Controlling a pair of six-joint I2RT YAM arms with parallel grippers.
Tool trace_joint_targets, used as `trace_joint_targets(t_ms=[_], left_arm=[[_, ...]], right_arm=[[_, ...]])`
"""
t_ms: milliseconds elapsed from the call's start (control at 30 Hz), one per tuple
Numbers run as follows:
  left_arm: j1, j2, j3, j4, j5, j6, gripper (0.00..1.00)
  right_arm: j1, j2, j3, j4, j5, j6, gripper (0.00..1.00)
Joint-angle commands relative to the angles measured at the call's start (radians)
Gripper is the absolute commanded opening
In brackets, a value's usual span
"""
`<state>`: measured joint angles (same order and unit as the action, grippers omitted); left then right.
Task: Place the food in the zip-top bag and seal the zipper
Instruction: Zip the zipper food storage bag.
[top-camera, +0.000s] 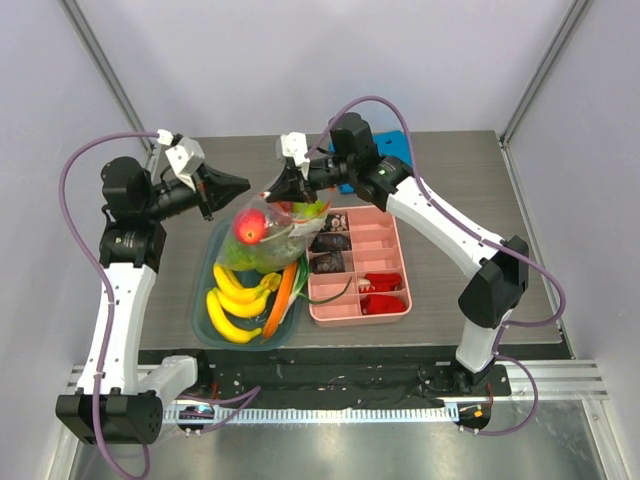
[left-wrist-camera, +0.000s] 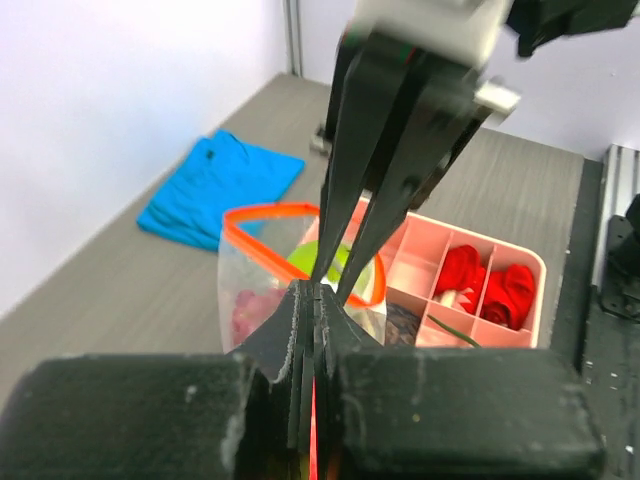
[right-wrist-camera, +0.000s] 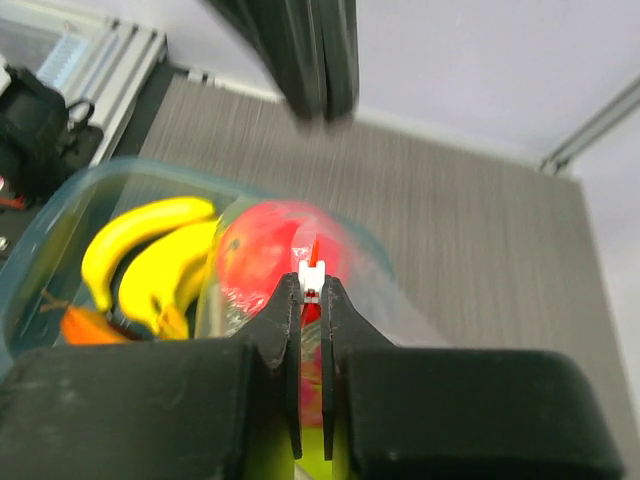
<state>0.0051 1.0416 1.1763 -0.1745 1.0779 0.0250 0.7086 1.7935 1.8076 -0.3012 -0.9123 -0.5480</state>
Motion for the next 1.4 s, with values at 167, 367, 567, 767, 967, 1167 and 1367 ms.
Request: trace_joint_targets(t_ms=[167,367,567,767,967,1167,1367], left_arm=[[0.004,-0.009,0.045,0.083,0.046,-0.01,0.0],[0.004,-0.006,0.057,-0.097,0.027,0.165,0.51],[0.004,0.04,0.105,-0.281,0.013,0.345,0.61],[0.004,0.069,0.126,-0.333,0.022,0.447,0.6],[-0.05,0.104,0.155,-0.431,0.021,0.555,0.49],[-0.094,0.117,0.148,-0.433,-0.027,0.572,0.33],[-0.088,0.121,0.158,-0.47,-0.047,0.57,0.0]], right_arm=[[-0.02,-0.013,-0.008,-0.089,0.026,-0.033,0.01],[-0.02,-0.013,0.038,0.005,-0.005,0.06,0.01],[0.0,-0.022,0.068,0.066,-0.011,0.12,0.01],[0.018,-0.052,0.03,0.091,-0.014,0.112,0.01],[0.032,-0.066,-0.002,0.111,-0.02,0.102,0.01],[0.038,-0.071,-0.024,0.152,-0.022,0.167,0.01],[0.037,-0.085,-0.053,0.186,-0.022,0.195,0.18]])
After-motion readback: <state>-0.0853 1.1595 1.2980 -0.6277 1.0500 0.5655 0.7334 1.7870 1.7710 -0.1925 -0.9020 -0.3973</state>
